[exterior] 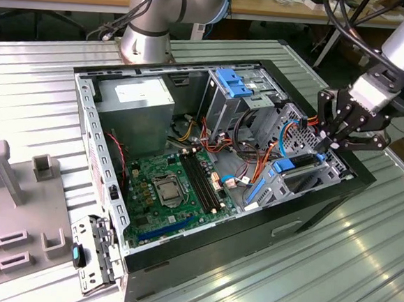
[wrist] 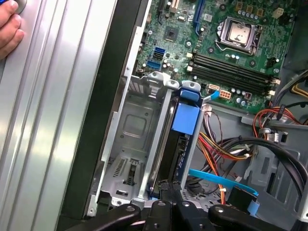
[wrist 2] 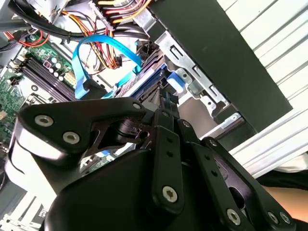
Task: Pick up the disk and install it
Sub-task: 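Insert the first disk wire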
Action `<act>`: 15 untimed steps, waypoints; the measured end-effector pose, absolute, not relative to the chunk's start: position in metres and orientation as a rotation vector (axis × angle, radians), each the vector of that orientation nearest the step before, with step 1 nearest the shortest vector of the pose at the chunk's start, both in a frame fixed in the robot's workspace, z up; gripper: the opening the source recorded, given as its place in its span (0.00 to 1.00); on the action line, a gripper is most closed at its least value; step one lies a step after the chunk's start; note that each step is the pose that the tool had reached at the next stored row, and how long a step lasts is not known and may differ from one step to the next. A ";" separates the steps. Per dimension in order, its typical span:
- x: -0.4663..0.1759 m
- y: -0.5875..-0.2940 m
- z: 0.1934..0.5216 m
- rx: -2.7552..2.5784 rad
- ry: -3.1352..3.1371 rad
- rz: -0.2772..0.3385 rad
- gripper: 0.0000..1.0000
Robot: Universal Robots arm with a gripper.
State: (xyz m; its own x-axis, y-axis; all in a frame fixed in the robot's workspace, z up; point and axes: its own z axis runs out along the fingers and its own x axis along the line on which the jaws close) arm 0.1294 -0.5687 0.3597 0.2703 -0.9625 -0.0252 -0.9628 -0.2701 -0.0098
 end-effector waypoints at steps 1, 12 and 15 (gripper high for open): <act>0.131 -0.568 0.360 -2.493 1.874 0.022 0.11; 0.137 -0.564 0.372 -2.586 1.745 0.024 0.11; 0.137 -0.563 0.372 -2.640 1.662 0.025 0.11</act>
